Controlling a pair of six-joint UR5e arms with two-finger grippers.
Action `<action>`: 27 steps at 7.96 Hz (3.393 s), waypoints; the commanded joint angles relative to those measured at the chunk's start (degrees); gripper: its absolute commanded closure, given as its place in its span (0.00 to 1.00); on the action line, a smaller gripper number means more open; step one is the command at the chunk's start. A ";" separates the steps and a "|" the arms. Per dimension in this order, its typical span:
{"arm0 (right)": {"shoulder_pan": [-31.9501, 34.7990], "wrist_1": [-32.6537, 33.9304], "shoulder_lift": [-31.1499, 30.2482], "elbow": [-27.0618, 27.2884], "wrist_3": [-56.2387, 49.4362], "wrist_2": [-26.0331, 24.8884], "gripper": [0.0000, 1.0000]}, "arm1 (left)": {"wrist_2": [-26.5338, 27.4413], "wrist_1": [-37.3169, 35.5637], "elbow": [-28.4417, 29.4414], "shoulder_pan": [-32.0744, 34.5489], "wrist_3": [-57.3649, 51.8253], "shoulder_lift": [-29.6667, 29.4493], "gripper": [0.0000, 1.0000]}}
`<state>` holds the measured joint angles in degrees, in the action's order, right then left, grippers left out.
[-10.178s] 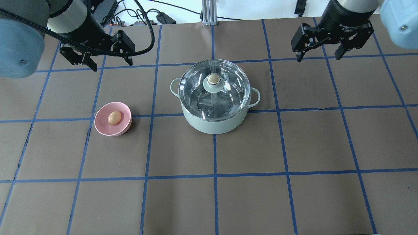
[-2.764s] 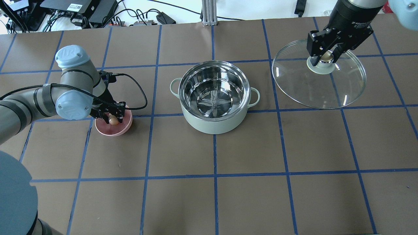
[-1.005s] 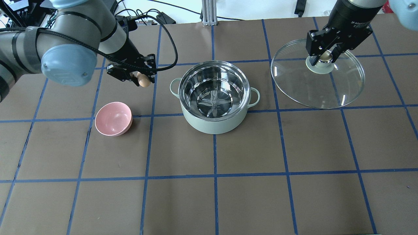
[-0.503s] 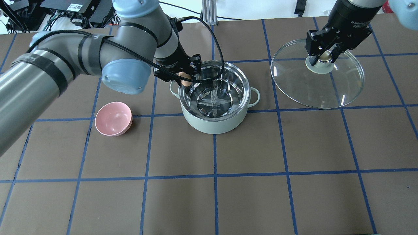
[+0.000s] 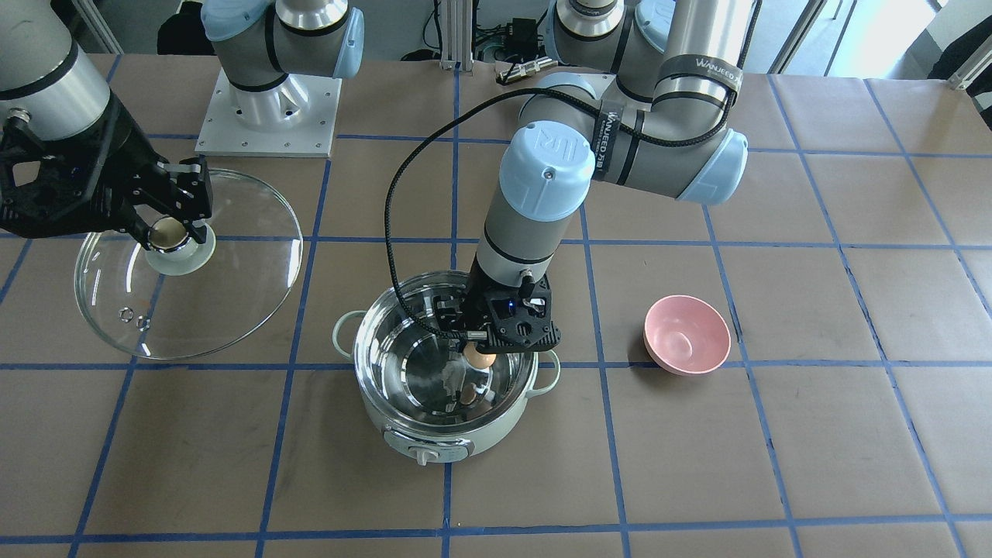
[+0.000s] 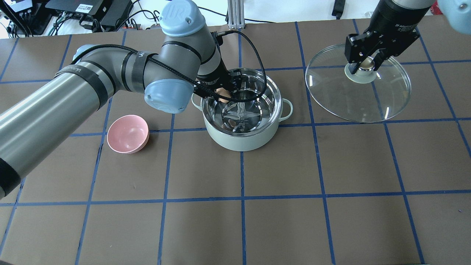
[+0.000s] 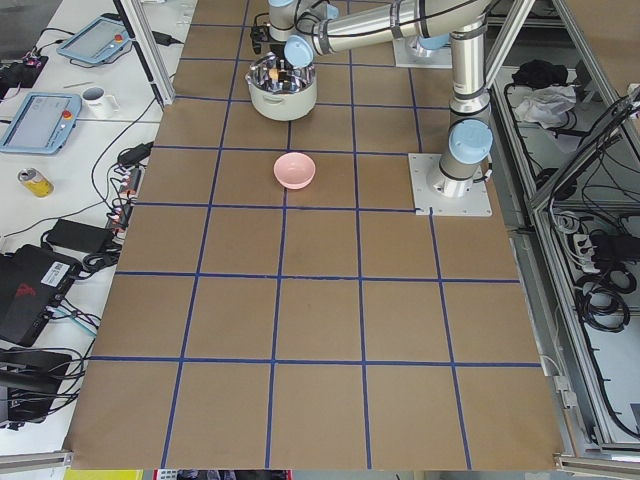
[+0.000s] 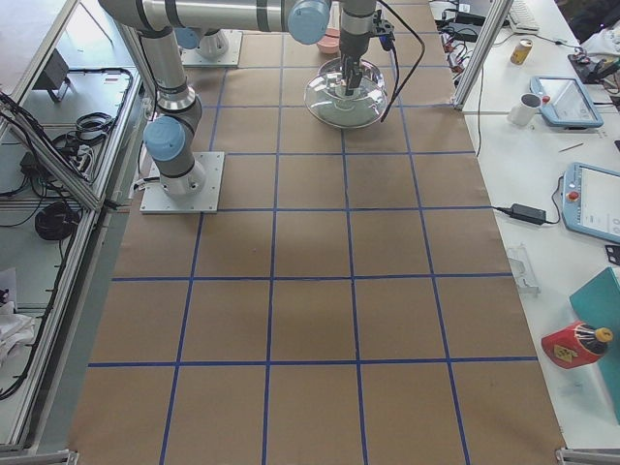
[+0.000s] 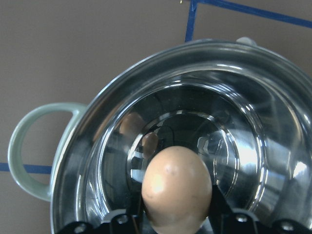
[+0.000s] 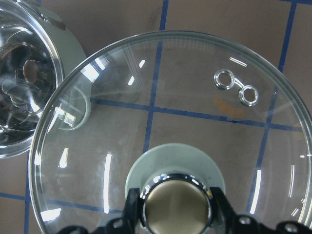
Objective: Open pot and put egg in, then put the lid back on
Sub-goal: 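Carry the egg with the left gripper and lower it into the pot, then open the left gripper to release the egg and withdraw upward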
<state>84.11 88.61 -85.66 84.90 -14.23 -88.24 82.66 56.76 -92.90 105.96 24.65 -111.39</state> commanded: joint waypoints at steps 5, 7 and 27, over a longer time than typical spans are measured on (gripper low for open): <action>0.17 -0.01 -0.12 0.00 0.26 0.26 1.00 | -0.04 -5.51 -0.44 1.97 2.05 -5.32 0.76; 0.35 -0.01 0.06 0.00 1.13 0.26 1.00 | -0.04 -6.66 -0.44 2.06 2.24 -6.38 0.75; 4.04 1.22 0.06 -0.18 3.69 -2.20 1.00 | 1.09 -5.38 1.83 3.21 2.79 1.24 0.00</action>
<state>88.12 89.86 -85.65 84.73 -10.46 -90.17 82.87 47.00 -92.53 109.69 29.28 -113.51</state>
